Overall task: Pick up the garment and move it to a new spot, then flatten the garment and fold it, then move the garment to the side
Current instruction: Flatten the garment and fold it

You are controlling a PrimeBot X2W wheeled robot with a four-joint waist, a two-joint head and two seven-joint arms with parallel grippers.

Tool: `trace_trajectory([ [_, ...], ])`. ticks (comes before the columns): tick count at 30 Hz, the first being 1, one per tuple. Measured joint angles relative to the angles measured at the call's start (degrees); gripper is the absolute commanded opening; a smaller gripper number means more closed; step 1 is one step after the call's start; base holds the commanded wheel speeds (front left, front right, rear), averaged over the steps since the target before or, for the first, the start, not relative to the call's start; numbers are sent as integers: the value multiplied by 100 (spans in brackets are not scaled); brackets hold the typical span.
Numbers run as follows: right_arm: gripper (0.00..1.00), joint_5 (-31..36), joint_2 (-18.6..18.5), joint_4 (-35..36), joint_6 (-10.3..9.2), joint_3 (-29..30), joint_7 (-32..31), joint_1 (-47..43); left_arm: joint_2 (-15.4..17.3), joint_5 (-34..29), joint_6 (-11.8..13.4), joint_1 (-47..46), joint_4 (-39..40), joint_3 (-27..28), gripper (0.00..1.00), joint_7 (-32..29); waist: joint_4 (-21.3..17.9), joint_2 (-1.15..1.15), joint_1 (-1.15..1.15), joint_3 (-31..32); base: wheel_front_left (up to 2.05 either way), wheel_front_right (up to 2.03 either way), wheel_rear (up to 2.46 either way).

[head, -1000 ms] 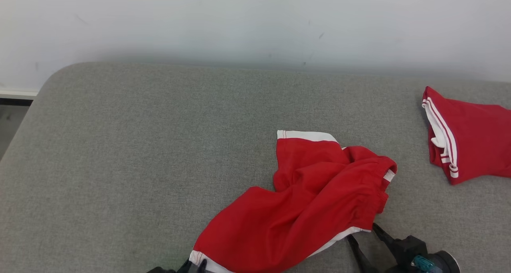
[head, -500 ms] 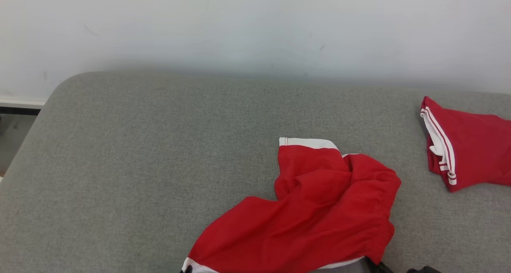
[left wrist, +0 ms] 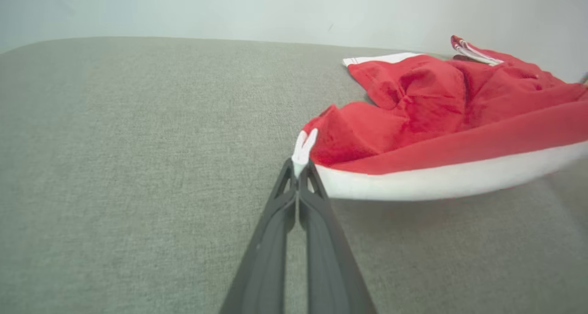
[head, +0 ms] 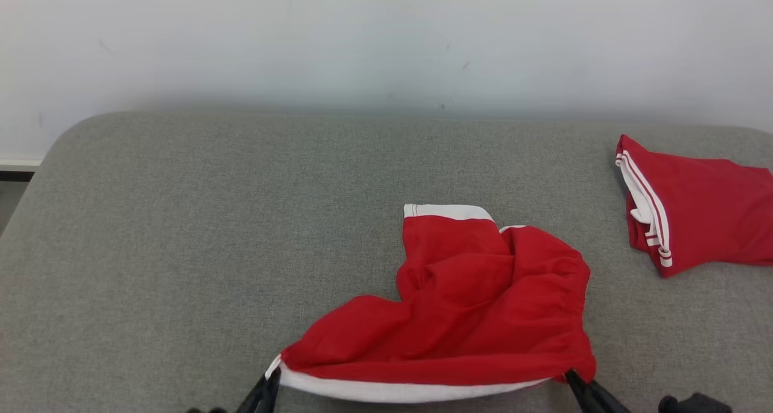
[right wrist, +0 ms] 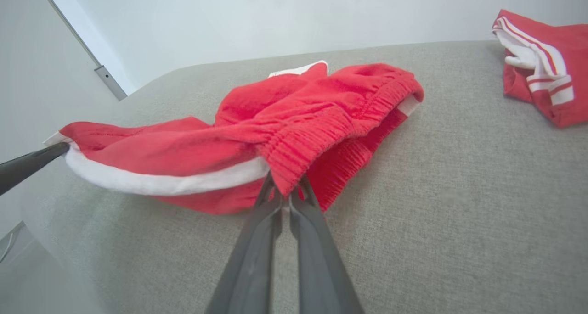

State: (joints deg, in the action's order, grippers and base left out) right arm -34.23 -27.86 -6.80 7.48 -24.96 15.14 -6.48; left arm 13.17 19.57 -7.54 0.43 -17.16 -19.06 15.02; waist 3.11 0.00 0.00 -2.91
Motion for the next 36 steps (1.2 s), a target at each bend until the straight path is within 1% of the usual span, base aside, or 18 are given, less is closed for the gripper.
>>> trace_trajectory([
  [4, 0, -668, -335, 252, 0, -238, -7, 595, 261, 236, 1, -714, 133, -254, 0, -1, -6, 0, 0, -113, 0, 0, 0],
  [7, 0, -1090, -601, 380, 0, -348, -149, 1274, 581, 407, 0, -1607, 142, -620, 0, -249, 2, 0, 0, -237, 0, 0, 0],
  [8, 0, -1248, -681, 405, 0, -356, -210, 1536, 625, 592, 1, -1948, 152, -670, 0, -371, 4, 0, 0, -289, 0, 0, 0],
  [10, 0, -1493, -825, 437, -1, -401, -357, 2155, 779, 837, 0, -2676, 193, -798, 0, -589, 5, 0, 1, -416, 0, 0, 0],
  [12, 0, -1755, -898, 407, 0, -447, -532, 2858, 935, 1150, 1, -3417, 193, -787, 0, -832, -4, 0, 1, -574, 0, 0, 0],
  [15, 0, -2087, -992, 185, 0, -530, -883, 3989, 1177, 1392, 1, -4595, 56, -957, 0, -1279, -26, 0, 1, -869, 0, 0, 0],
  [18, 0, -2407, -1025, -102, -1, -645, -1252, 5169, 1227, 1948, 0, -5863, -318, -918, 0, -1570, -44, 1, 2, -1211, 0, 0, 0],
  [21, 0, -2582, -971, -464, -1, -787, -1536, 6372, 1255, 2180, 0, -6998, -784, -861, 0, -1779, -61, 1, 2, -1573, 0, 0, 0],
  [25, 0, -2840, -730, -1059, -1, -934, -1811, 7794, 1230, 2297, -1, -8283, -1508, -765, 0, -1857, -90, 1, 3, -2060, 0, 0, 0],
  [30, 0, -3121, -428, -1608, -1, -1099, -1937, 9163, 1141, 2360, -1, -9584, -2269, -647, 0, -1681, -134, 1, 3, -2604, 0, 0, 0],
  [32, 0, -3138, -387, -1791, -1, -1184, -1911, 9587, 1094, 2354, -1, -9988, -2503, -717, 0, -1593, -151, 2, 3, -2787, 0, 0, 0],
  [36, 0, -3092, -392, -2134, -1, -1493, -1817, 10155, 988, 2440, -2, -10555, -2947, -754, 0, -1365, -172, 2, 2, -3071, 0, 0, 0],
])
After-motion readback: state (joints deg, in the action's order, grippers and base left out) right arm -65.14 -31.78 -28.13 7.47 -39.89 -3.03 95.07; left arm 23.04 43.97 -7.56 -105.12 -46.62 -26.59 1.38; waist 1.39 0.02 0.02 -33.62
